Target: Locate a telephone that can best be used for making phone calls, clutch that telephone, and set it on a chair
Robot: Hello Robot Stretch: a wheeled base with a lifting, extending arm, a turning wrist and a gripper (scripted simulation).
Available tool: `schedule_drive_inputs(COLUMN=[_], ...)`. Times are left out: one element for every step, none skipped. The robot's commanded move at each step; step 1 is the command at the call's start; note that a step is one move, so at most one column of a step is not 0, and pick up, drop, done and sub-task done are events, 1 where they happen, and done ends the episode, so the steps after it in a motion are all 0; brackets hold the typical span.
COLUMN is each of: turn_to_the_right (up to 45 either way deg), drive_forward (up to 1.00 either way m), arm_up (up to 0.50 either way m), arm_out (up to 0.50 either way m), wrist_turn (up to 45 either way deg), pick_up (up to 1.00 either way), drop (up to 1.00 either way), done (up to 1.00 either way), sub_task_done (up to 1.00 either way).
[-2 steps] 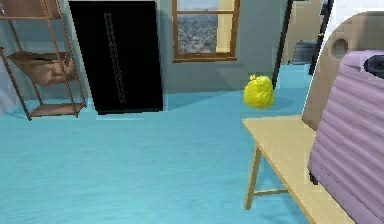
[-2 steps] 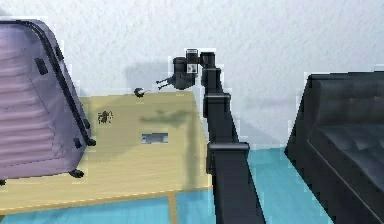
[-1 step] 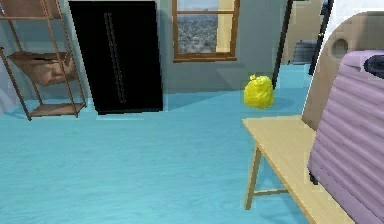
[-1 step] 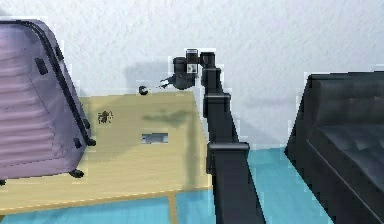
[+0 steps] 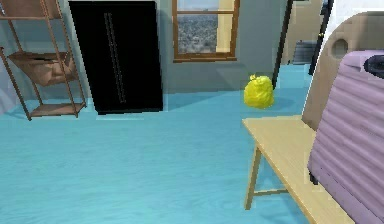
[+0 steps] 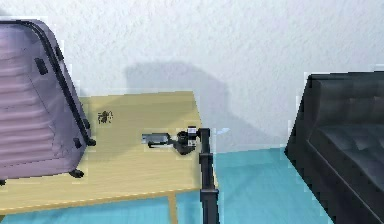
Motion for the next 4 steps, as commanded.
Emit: schedule_drive_inputs(turn_to_the_right=[0.0, 0.0, 0.0, 0.0], drive_forward=[0.00, 0.00, 0.00, 0.00], arm_up=[0.00, 0.10, 0.26, 0.00], arm_out=[0.00, 0.00, 0.00, 0.00], wrist_turn=[0.0, 0.0, 0.0, -45.0], pick_up=[1.00, 0.00, 0.00, 0.00], drop=[0.00, 0.00, 0.00, 0.00], done=[0.00, 0.00, 0.00, 0.00], sub_task_done=[0.00, 0.00, 0.00, 0.00])
